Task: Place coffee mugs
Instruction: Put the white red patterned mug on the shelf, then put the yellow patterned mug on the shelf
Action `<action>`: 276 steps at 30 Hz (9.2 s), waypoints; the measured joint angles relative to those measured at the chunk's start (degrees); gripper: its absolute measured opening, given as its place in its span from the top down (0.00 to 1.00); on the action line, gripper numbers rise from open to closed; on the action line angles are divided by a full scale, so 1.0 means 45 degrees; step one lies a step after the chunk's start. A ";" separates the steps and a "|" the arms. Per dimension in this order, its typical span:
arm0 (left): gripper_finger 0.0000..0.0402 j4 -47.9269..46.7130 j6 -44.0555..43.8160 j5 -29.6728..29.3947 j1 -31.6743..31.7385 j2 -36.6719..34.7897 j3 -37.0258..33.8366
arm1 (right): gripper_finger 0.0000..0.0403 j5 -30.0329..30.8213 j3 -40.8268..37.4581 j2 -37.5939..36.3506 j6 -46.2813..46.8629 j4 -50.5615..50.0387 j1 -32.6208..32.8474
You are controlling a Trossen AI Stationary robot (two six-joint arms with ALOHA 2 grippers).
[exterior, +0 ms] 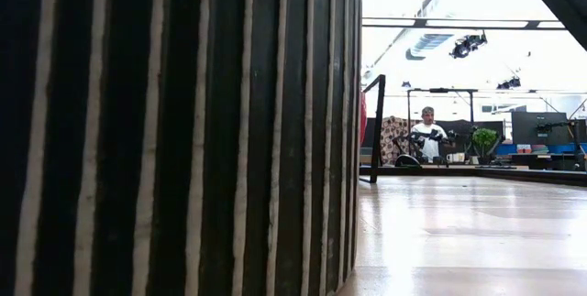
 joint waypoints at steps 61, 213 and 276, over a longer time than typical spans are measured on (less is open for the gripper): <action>0.72 0.0029 0.0010 -0.0692 0.0002 0.0000 0.0000 | 0.85 -0.2691 -0.0413 -0.1614 0.0811 -0.0002 0.2186; 0.72 0.0034 0.0686 -0.1190 0.0214 0.0004 0.0000 | 0.85 -0.2040 -0.9714 -0.7859 1.8044 -0.0383 1.2492; 0.72 0.0029 0.1234 -0.1190 0.0213 0.0000 0.0000 | 0.85 -0.2869 -0.9034 -0.5776 1.5664 0.0003 1.2555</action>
